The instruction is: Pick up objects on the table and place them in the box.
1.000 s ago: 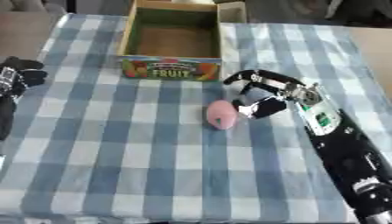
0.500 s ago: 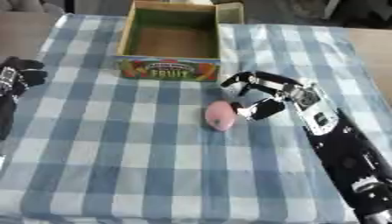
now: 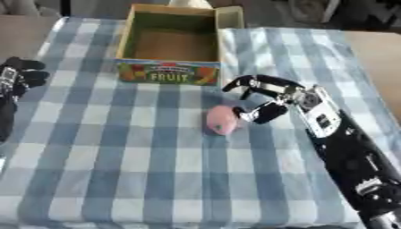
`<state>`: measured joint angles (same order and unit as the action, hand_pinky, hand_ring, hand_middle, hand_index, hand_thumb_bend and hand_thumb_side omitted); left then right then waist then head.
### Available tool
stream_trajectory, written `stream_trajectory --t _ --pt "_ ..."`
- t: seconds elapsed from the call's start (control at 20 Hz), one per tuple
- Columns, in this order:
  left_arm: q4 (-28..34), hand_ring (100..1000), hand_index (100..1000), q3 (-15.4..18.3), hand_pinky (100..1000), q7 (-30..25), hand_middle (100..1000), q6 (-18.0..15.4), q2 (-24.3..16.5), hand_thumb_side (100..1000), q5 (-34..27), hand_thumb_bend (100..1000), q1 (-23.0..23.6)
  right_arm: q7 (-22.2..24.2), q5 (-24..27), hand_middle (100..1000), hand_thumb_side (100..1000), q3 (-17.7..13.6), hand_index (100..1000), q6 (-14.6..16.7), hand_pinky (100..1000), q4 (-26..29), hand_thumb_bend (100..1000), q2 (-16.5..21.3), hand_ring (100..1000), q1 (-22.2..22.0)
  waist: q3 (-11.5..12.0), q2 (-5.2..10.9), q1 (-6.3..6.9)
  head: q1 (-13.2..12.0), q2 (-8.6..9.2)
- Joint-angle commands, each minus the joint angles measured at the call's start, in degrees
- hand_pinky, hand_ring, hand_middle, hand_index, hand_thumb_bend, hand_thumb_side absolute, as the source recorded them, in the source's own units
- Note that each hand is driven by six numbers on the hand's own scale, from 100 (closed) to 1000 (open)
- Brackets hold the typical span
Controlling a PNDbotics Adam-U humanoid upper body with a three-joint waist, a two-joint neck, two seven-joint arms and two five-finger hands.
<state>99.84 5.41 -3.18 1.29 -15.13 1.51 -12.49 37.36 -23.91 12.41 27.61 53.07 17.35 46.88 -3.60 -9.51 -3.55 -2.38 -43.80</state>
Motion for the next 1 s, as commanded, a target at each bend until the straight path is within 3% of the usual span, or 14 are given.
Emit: stream_trajectory --t 0.05,0.55,1.0 --pt "0.6 725 707 0.2 786 -0.1 680 0.0 -1.3 813 0.1 100 -0.2 -0.6 -1.2 858 142 -0.2 899 0.8 770 0.5 100 0.6 1000 2.3 -0.2 1.32 -0.10 0.0 -0.32" --pt "0.3 726 707 0.4 786 0.1 682 0.1 -2.0 810 0.2 100 0.8 -4.6 -3.8 838 100 1.1 887 2.7 764 -2.5 100 1.9 989 7.1 -2.0 3.00 -1.27 0.6 -0.32" --pt "-0.2 727 707 0.5 786 0.2 683 0.1 -2.5 809 0.3 100 1.6 -2.8 -3.5 837 109 4.8 882 6.7 772 -3.2 100 2.1 982 7.9 -3.6 4.03 -1.66 1.4 -0.32"
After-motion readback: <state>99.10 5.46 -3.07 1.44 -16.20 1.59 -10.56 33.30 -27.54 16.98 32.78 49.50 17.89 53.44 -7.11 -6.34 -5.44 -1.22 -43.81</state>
